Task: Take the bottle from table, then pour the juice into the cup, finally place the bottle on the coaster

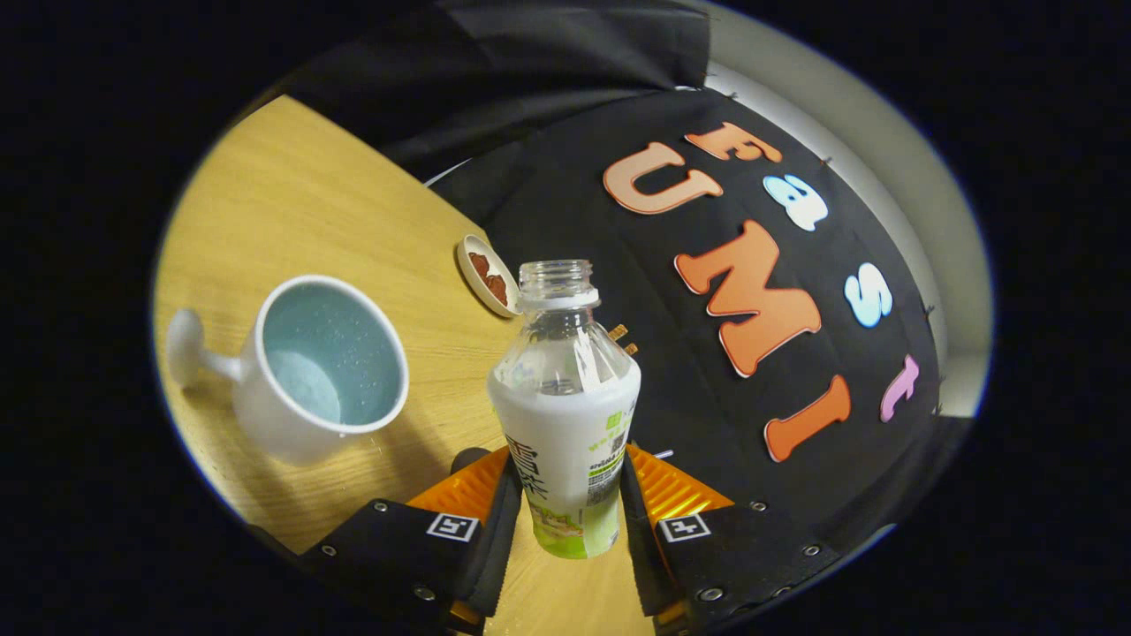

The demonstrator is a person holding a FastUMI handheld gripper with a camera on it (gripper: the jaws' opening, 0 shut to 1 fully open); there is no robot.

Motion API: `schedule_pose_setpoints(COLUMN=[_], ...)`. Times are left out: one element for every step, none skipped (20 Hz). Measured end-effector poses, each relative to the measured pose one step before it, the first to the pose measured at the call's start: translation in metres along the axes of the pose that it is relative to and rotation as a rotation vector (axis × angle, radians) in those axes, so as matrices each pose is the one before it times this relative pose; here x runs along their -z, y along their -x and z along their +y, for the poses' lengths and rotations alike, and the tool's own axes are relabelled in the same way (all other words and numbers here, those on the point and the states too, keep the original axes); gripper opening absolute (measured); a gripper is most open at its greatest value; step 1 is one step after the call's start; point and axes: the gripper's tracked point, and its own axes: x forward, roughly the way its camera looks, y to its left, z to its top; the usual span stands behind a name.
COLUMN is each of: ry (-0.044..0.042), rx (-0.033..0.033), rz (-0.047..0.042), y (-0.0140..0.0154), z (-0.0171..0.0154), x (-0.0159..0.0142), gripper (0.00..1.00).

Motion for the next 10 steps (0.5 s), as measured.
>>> schedule_pose_setpoints(ry=[-0.06237,-0.06064,-0.062,-0.06759,-0.07107,-0.07315,-0.07212,-0.06614,-0.05726,-0.05636], rx=[-0.00859,-0.00386,-0.00382,-0.00571,-0.00805,-0.00588,0.00069,0.01147,-0.0063,-0.01996], rz=[0.00278,0.00029,0.00588,0.00756,0.00778,0.00592,0.00712,0.00359,0.00406,0.00791], y=[-0.00225,-0.00412,-0.00329,-0.00382,-0.00511,-0.0055,-0.0051,-0.00484,-0.00505,-0.00544], z=[-0.00232,-0.00444,-0.00503,-0.00444,-0.00313,-0.00447,-0.00511,-0.00792,-0.00321,0.00124], x=[-0.00182,-0.00001,0.0003,0.00125,0.00137,0.00181,0.00079,0.00145,0.00181,0.00489], gripper=[0.6,0.6,0.6,0.6,0.6,0.6,0.6,0.6,0.6,0.6])
